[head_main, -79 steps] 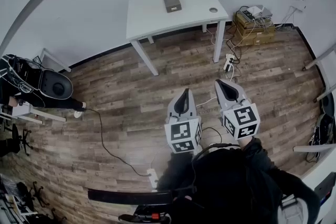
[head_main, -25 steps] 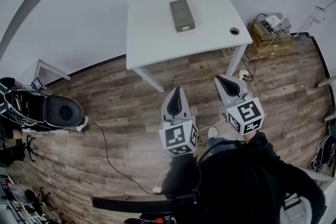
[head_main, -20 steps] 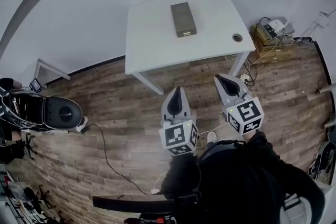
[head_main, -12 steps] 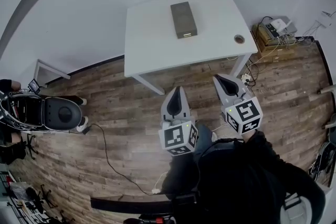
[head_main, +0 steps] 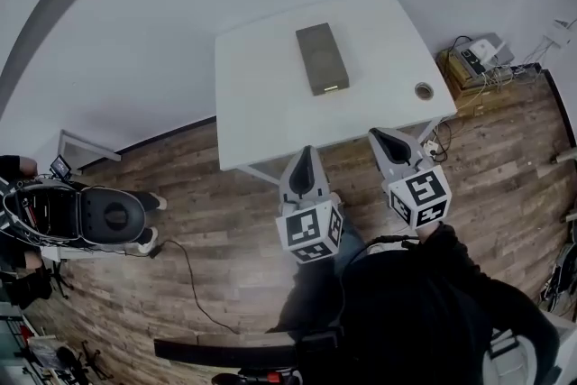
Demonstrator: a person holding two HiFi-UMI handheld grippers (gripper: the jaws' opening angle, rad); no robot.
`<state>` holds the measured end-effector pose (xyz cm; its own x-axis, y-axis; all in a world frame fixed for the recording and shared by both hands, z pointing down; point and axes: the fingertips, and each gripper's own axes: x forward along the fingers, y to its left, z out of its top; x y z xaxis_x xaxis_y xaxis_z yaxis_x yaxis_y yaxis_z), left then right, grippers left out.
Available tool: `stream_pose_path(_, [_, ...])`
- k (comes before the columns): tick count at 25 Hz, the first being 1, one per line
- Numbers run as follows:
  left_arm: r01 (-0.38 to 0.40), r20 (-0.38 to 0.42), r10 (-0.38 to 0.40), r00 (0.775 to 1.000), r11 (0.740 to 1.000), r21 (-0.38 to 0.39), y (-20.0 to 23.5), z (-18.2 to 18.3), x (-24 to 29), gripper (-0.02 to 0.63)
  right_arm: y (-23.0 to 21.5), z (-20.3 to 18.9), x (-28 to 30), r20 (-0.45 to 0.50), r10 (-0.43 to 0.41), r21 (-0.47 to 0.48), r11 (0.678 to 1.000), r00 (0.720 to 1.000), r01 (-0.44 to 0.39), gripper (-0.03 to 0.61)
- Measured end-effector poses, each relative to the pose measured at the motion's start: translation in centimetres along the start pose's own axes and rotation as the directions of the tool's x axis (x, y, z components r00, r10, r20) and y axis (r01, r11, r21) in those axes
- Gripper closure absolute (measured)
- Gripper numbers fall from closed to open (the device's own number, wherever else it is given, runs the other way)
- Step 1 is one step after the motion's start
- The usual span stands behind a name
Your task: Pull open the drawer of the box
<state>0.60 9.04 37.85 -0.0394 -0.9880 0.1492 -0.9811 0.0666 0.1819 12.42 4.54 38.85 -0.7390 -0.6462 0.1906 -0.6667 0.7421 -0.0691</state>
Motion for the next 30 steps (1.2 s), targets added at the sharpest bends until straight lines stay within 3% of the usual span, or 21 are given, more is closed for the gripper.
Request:
stream_pose_path(9, [0.068,-0.078,-0.068,0.995,0.998,0.008,6.2,2.1,13.8,0.612,-4.9,0.8,13.6,-0.077,-0.059,0.030,0.998,0.995,0.061,0.580])
stream_pose_path(20, [0.163,-0.135,-0.163,0.977,0.987,-0.005,9.5,1.2,19.8,0.612,-6.0,-1.6,20.4,-0.179,-0.111,0.033,0.992,0.978,0.118,0.580])
stream_pose_path(26, [0.170,-0.192,-0.170,0.967,0.985,-0.019,10.1,-1.1,21.8,0.612,-7.2,-3.8,22.2,-0.258,-0.093,0.013,0.995,0.962,0.100,0.580])
stream_pose_path(30, [0.150,-0.221,-0.153,0.963,0.988,-0.031,10.5,-2.6,22.0,0.612,-7.5,-6.0,22.5,-0.308,-0.046,0.056,0.996,0.950,0.066,0.580])
